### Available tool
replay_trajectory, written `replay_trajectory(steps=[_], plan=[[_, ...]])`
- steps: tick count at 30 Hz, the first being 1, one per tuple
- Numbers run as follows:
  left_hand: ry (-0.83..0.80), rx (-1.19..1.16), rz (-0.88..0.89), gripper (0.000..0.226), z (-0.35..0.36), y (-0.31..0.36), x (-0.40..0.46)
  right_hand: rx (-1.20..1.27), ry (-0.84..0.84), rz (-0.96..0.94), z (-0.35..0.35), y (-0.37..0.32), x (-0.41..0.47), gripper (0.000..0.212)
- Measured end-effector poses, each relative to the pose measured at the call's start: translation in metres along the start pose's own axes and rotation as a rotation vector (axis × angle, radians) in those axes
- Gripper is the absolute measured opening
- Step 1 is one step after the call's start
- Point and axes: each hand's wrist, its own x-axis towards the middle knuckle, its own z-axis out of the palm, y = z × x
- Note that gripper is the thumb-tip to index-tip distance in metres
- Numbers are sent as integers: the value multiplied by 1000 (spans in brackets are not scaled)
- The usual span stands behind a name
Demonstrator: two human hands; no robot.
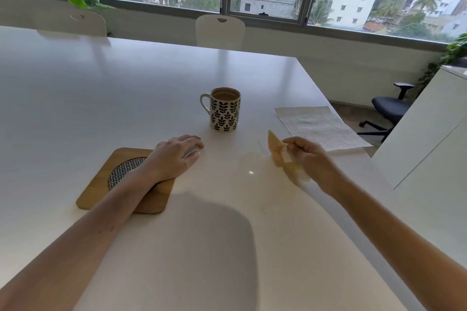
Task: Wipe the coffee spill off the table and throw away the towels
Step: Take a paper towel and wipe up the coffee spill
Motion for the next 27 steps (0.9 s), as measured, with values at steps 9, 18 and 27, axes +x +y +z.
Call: replay_trajectory(steps=[9,18,27], plan=[[4,-7,-2,29,-1,0,-1,-161,-476,-137,57,12,-26,33],[2,4,-1,27,0,0,0,-164,-895,140,-22,-24,-37,18],[-1,9,7,27,1,-1,0,84,-98,200,-52,-43,-7,19]])
